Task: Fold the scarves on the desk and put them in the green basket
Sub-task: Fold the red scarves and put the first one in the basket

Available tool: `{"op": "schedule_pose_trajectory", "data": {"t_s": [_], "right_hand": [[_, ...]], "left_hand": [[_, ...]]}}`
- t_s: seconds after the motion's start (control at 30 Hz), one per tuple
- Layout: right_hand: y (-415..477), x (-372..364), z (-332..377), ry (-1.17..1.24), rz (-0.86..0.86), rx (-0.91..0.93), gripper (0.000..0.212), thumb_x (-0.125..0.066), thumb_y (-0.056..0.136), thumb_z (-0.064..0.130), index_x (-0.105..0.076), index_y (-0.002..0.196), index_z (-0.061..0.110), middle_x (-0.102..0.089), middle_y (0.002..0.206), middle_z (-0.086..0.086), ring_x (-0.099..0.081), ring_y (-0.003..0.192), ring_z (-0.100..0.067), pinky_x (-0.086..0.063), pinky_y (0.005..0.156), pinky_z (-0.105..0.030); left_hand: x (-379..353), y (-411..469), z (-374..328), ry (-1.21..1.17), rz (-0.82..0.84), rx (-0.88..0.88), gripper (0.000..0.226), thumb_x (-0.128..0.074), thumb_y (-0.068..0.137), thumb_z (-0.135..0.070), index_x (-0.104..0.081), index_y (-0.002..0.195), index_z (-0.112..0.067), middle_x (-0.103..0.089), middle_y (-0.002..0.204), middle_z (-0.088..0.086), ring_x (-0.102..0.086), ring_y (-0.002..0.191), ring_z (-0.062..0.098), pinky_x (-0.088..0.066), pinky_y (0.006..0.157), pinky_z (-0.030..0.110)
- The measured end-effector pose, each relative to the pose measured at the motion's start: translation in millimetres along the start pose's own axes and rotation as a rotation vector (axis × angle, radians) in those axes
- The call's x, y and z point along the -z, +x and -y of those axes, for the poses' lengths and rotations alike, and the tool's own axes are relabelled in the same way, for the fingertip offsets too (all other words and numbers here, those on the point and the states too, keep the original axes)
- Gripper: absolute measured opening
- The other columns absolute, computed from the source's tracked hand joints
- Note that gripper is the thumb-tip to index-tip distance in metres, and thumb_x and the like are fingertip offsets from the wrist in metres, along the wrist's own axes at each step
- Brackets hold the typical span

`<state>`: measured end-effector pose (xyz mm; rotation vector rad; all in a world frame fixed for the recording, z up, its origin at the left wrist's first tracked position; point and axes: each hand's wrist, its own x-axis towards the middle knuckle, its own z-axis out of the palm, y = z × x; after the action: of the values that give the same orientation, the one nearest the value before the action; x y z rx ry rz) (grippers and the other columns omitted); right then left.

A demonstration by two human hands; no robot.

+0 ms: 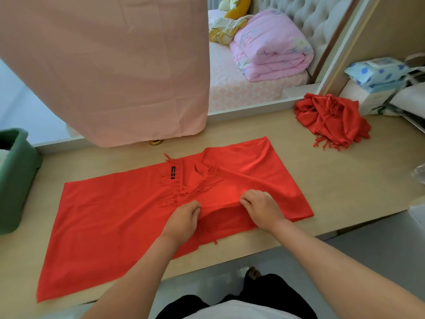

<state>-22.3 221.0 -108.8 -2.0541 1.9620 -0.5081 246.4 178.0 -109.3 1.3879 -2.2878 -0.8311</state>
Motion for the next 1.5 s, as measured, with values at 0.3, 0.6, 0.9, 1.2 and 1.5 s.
{"op": "schedule_pose_trajectory", "data": {"t_s": [0.3,0.6,0.9,1.2,1.5], "right_hand": [[-7.6,19.5,-12.3,-0.091,0.437,-0.022,0.038,-0.038,0.100,0.051,-0.053,0.078,0.024,-0.058,0.088,0.004,-0.059,0.092,-0.020,-0.045,0.080,-0.036],[80.3,35.1,-25.2,-0.014,0.331,-0.123,0.019,-0.051,0.097,0.032,-0.065,0.107,0.027,-0.067,0.112,0.003,-0.062,0.107,-0.023,-0.048,0.091,-0.035],[154.8,10.3,-33.2,-0.122,0.461,0.005,0.055,-0.051,0.097,0.036,-0.035,0.150,0.032,-0.025,0.161,0.000,-0.022,0.147,-0.021,-0.026,0.117,-0.040],[180.1,-19.1,-24.0,-0.301,0.431,0.008,0.056,-0.045,0.097,0.036,-0.029,0.150,0.029,-0.015,0.162,-0.009,-0.013,0.149,-0.027,-0.023,0.114,-0.046],[194.2,-42.3,1.2,-0.288,0.483,0.207,0.065,-0.036,0.098,0.045,-0.008,0.156,0.037,0.003,0.166,-0.005,0.004,0.152,-0.024,-0.007,0.120,-0.054]], "left_hand": [[25.7,9.2,-12.5,0.417,0.680,0.232,0.046,-0.039,0.093,-0.057,-0.070,0.086,-0.023,-0.072,0.093,-0.004,-0.065,0.091,0.018,-0.050,0.085,0.033],[17.3,100.1,-34.8,0.356,0.088,0.132,0.025,-0.054,0.094,-0.036,-0.063,0.115,-0.026,-0.057,0.113,0.002,-0.053,0.111,0.025,-0.048,0.085,0.037],[-7.4,144.5,-2.5,0.506,0.079,0.281,0.041,-0.060,0.088,-0.023,-0.061,0.128,-0.016,-0.049,0.137,0.010,-0.043,0.123,0.032,-0.040,0.102,0.042],[55.0,165.5,42.8,0.244,-0.295,0.279,0.051,-0.046,0.070,0.018,-0.073,0.108,-0.005,-0.065,0.107,0.011,-0.051,0.104,0.031,-0.046,0.094,0.039],[15.8,135.6,42.8,0.405,0.072,-0.084,0.046,-0.044,0.086,-0.035,-0.064,0.124,-0.022,-0.058,0.131,0.002,-0.054,0.120,0.022,-0.047,0.095,0.041]]}}
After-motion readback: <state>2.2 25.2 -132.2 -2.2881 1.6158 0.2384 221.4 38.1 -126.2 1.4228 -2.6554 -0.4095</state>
